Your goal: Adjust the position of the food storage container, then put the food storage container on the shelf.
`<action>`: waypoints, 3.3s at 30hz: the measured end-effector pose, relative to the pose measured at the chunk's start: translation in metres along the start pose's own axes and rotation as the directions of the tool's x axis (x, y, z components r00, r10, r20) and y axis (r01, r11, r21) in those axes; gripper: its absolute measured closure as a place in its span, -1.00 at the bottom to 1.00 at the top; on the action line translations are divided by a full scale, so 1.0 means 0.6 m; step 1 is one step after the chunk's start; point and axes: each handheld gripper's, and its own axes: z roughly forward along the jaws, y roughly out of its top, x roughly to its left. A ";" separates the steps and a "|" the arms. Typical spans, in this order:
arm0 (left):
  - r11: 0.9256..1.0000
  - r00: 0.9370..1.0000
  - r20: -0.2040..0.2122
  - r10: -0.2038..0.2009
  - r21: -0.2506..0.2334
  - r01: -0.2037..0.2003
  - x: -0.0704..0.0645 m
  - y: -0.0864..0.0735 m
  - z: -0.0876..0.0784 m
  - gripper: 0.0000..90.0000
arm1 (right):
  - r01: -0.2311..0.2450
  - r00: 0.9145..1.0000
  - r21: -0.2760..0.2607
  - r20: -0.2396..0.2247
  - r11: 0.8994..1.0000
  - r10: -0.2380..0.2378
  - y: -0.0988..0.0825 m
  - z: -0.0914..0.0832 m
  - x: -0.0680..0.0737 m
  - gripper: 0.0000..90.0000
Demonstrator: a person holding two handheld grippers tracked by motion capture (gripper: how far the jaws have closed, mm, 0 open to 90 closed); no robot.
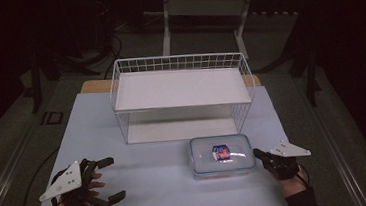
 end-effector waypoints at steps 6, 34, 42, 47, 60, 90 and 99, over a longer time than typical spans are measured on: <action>1.000 1.000 0.001 0.002 0.007 -0.002 -0.001 0.000 0.003 -1.00 | 0.019 0.999 0.004 -0.038 1.000 -0.019 0.008 0.009 0.017 1.00; 1.000 1.000 -0.001 -0.003 0.025 0.003 -0.001 -0.007 0.009 -1.00 | 0.071 0.987 0.000 -0.145 0.998 -0.070 0.070 0.073 0.085 1.00; 1.000 1.000 0.005 -0.002 0.030 0.002 -0.002 -0.007 0.012 -1.00 | 0.083 0.983 -0.007 -0.161 0.996 -0.083 0.079 0.087 0.097 1.00; 0.999 1.000 -0.019 -0.008 0.044 0.009 -0.002 -0.010 0.016 -1.00 | 0.090 0.983 -0.028 -0.160 0.996 -0.093 0.088 0.083 0.099 1.00; 0.997 0.999 -0.030 -0.032 0.068 0.034 -0.004 -0.010 0.030 -1.00 | 0.011 0.977 -0.170 -0.207 0.985 -0.046 0.087 0.031 0.096 -0.33; 0.982 0.988 -0.067 -0.137 0.125 0.144 -0.020 0.087 0.109 -1.00 | 0.041 0.979 -0.287 -0.182 0.957 -0.097 0.108 -0.053 0.124 -0.72; 0.966 0.985 -0.075 -0.154 0.198 0.166 -0.002 0.100 0.145 -1.00 | 0.079 0.982 -0.318 -0.139 0.945 -0.129 0.105 -0.071 0.127 -0.75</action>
